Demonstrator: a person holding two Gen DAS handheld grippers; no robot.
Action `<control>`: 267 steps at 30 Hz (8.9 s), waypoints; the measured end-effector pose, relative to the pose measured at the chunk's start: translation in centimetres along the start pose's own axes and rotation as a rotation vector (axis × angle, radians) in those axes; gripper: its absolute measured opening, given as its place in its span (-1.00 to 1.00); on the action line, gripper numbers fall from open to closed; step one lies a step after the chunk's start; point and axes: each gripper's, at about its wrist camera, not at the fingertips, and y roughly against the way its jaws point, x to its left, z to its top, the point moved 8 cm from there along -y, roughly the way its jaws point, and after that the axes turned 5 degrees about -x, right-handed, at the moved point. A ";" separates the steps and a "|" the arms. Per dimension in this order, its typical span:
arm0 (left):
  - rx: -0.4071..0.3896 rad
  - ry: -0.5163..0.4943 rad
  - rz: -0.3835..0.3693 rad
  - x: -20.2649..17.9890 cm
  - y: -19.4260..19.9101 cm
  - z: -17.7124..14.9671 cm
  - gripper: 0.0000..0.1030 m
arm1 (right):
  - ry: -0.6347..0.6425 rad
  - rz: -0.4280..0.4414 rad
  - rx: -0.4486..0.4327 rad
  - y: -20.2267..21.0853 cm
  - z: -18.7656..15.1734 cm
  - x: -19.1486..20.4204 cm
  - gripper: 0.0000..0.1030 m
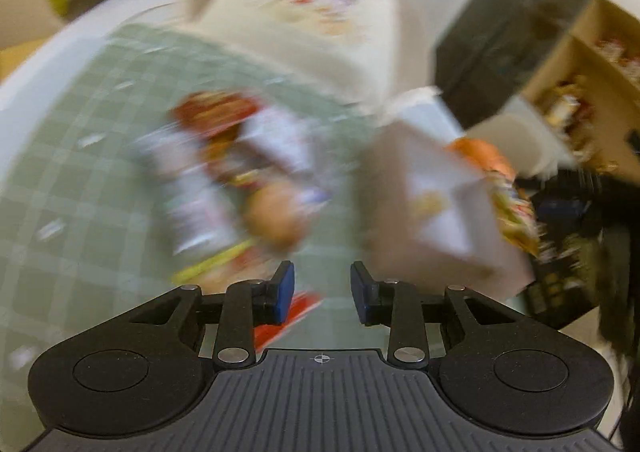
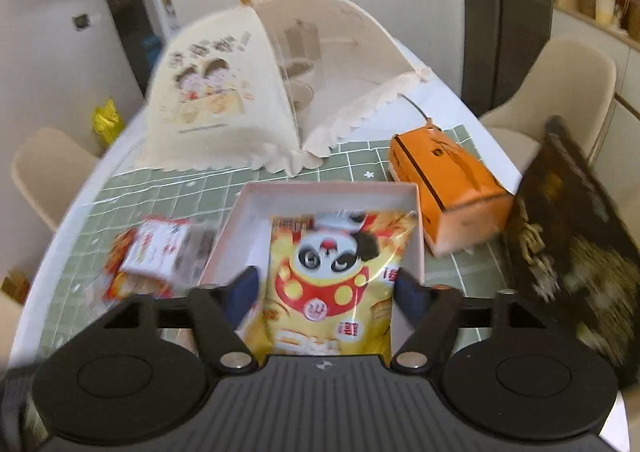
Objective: Organize snacks
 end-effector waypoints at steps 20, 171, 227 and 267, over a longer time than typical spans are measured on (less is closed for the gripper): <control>0.038 0.071 0.075 8.4 5.4 -3.3 -0.33 | 0.319 0.218 0.179 -9.9 -9.2 23.5 -0.04; 0.005 -0.026 -0.139 -5.5 -3.1 5.3 -0.15 | 0.143 0.053 -0.141 8.7 -0.2 0.1 0.19; 0.135 -0.023 0.012 3.6 0.7 -1.9 -0.15 | 0.255 0.272 0.324 1.3 -18.0 13.0 0.63; 0.151 -0.365 0.138 -0.9 -5.8 -1.3 -0.17 | 0.283 0.137 0.177 5.1 -20.2 11.4 0.63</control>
